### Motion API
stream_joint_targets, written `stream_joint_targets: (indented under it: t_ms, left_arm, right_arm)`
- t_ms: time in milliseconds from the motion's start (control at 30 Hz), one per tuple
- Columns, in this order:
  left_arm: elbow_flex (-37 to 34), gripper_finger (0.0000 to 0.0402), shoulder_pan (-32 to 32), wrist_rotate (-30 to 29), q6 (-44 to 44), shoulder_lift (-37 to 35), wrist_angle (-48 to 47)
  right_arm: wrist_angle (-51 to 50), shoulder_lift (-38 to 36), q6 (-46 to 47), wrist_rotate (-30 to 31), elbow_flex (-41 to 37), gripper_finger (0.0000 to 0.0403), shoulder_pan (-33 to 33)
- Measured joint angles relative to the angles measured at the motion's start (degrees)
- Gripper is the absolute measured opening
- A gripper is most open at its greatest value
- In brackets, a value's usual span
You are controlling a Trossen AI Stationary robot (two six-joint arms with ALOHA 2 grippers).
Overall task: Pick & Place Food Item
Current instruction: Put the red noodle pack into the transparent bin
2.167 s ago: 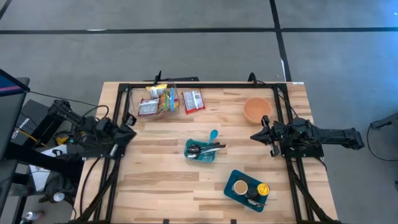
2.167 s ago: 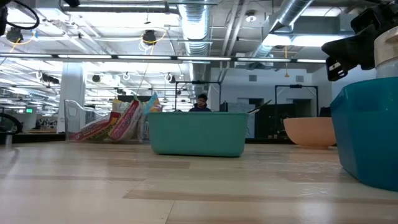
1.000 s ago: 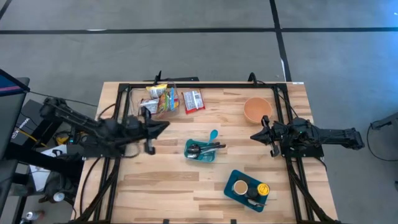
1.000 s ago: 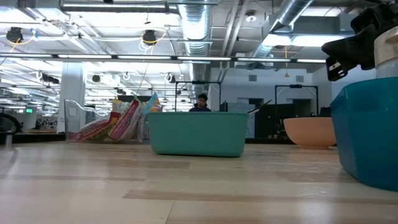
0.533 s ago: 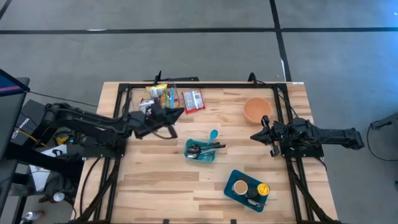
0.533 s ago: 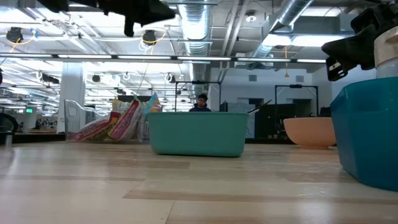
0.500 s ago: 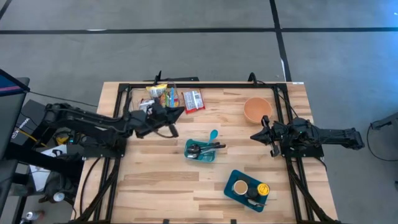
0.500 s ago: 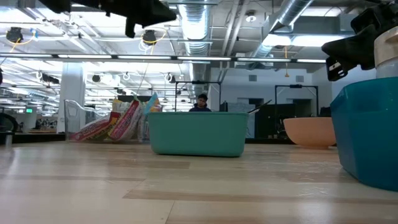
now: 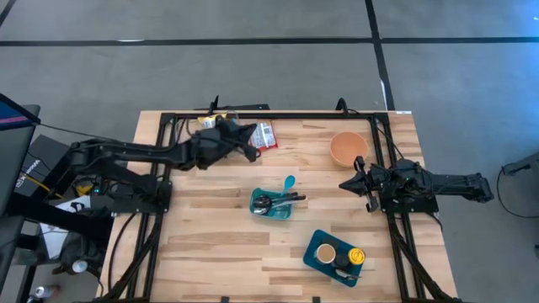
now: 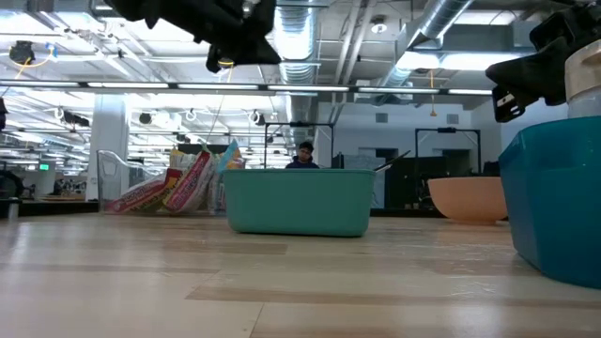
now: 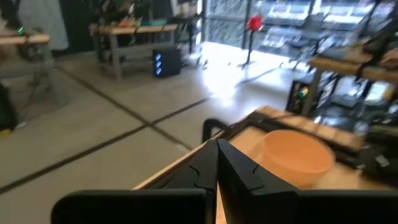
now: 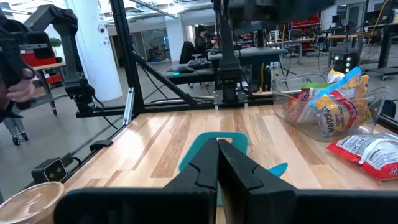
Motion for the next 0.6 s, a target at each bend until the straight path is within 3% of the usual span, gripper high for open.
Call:
stream_joint_targets:
  t_ms: [600]
  left_arm:
    - [16.8, 0.0000, 5.5, 0.4, -4.8, 9.0, -25.5]
  right_arm:
    - [0.0, 0.0, 0.0, -0.3, 0.0, 0.0000, 0.0]
